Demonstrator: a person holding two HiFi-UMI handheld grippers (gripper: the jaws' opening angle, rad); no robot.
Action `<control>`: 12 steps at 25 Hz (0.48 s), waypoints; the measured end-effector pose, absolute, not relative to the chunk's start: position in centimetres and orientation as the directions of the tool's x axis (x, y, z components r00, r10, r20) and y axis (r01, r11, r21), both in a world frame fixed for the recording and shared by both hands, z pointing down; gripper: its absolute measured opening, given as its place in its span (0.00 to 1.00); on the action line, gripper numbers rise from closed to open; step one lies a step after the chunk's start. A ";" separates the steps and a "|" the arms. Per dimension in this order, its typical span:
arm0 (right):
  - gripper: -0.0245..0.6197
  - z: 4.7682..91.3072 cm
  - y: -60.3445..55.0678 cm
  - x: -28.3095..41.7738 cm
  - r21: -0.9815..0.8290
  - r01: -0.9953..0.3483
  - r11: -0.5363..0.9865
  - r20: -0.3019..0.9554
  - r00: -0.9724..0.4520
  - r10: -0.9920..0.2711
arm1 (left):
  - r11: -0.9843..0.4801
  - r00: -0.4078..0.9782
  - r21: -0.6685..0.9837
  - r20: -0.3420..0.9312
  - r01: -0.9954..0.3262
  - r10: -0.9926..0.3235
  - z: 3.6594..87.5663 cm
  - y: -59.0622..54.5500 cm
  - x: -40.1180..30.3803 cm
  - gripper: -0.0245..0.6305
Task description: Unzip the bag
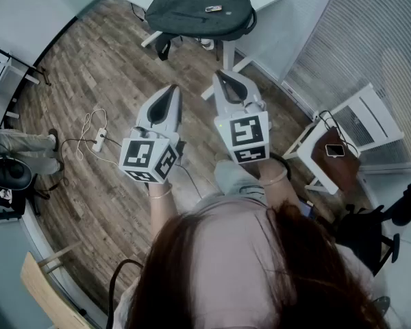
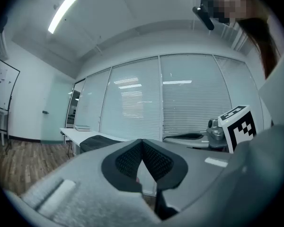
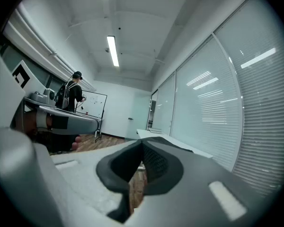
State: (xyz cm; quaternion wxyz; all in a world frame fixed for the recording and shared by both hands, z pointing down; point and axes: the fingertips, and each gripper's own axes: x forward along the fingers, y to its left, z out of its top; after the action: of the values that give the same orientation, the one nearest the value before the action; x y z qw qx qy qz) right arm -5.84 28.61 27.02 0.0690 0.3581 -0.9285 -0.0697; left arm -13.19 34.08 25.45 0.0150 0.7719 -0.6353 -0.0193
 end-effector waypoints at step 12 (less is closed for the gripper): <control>0.04 28.1 23.5 -8.5 0.126 -0.624 0.771 0.100 -0.766 -0.636 | -0.204 0.205 0.065 0.009 -0.977 -0.979 26.0 27.2 -15.0 0.05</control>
State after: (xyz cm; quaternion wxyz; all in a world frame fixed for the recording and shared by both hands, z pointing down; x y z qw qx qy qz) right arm -8.45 23.49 28.10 0.0684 0.3354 -0.9386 -0.0427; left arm -14.98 27.24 25.97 0.0282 0.7756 -0.6303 -0.0172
